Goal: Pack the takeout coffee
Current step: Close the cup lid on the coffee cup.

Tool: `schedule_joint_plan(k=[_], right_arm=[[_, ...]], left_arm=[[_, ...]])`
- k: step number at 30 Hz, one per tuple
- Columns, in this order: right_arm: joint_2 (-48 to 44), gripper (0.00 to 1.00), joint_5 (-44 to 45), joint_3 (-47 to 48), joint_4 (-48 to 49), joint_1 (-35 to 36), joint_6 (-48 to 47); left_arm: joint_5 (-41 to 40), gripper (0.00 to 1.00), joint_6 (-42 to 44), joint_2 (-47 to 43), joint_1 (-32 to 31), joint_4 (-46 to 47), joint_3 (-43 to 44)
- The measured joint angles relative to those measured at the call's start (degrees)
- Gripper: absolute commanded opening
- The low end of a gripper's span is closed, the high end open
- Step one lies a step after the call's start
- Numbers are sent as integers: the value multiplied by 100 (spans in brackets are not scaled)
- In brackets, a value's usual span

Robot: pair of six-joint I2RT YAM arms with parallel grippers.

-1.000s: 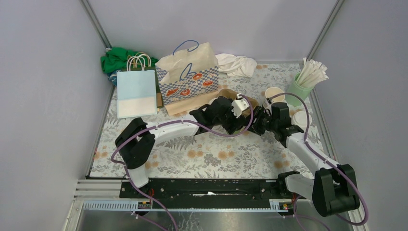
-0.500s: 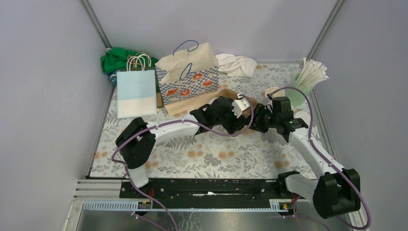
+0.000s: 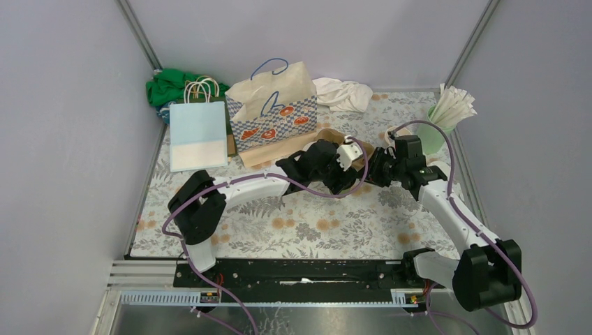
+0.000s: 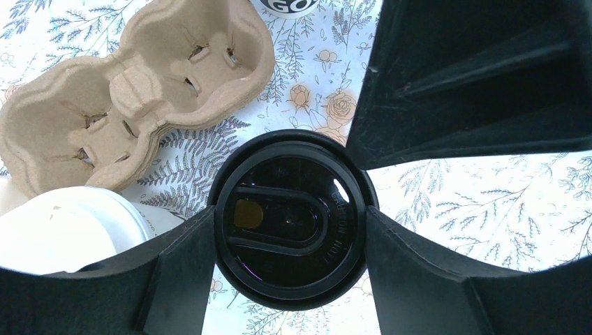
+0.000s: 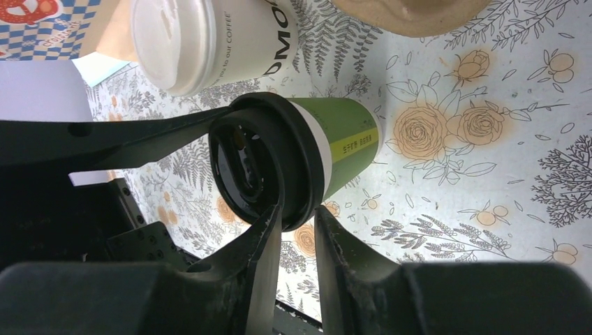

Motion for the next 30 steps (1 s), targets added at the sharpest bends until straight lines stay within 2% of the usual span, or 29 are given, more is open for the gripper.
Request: schedule_joint_plan(k=[11,30], right_arm=[[605,25,-52,59,125,-28,-74],[1003,24,-39,435,162,-105,-232]], left_arm=[[17,58,-31,2,9,4,0],[76,56,-35,2,11,4,-2]])
